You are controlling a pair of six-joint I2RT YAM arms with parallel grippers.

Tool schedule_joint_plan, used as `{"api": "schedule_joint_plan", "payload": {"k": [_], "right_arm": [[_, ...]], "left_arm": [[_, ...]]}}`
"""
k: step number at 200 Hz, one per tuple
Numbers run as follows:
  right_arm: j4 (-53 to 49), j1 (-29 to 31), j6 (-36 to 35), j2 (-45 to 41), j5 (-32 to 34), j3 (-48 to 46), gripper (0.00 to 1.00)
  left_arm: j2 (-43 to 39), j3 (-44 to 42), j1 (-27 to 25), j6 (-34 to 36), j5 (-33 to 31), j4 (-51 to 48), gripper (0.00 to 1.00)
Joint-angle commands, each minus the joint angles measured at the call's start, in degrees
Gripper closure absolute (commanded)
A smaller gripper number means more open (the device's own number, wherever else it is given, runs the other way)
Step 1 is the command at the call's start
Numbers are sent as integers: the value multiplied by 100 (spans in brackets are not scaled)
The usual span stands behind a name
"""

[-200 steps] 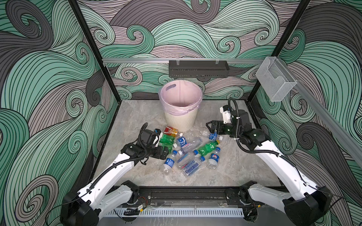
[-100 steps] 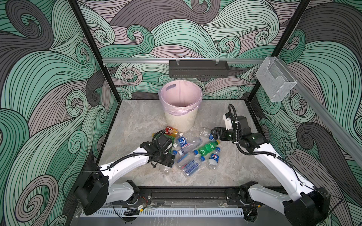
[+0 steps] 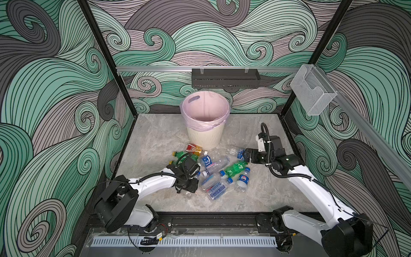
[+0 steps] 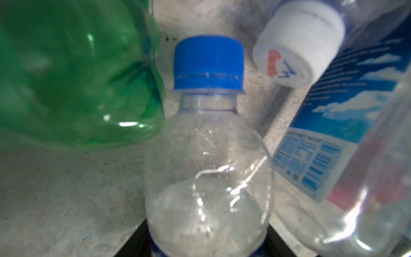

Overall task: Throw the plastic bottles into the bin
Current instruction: 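Close the left gripper on the clear blue-capped bottle, then lift the clear bottle over the bin and open the left gripper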

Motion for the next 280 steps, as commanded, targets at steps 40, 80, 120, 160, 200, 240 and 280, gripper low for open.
{"api": "schedule_joint_plan", "payload": {"k": [40, 80, 120, 160, 200, 240, 280], "right_arm": [[90, -66, 67, -104, 107, -137, 1], [107, -75, 77, -46, 127, -172, 1], [188, -79, 146, 66, 55, -241, 1], [284, -79, 267, 173, 0, -357, 1], [297, -82, 266, 258, -12, -348, 1], [317, -76, 314, 323, -83, -313, 1], [273, -75, 529, 251, -242, -363, 1]], "left_arm": [[-348, -109, -87, -44, 41, -16, 48], [-973, 25, -114, 18, -255, -605, 52], [-1626, 191, -116, 41, -700, -923, 52], [-1945, 553, -114, 325, -1249, -1120, 52], [-1893, 1640, -101, 805, -1869, -1501, 51], [-702, 4404, 308, 1773, -1781, -2359, 49], [1230, 7481, 1417, 2201, -398, -2196, 47]]}}
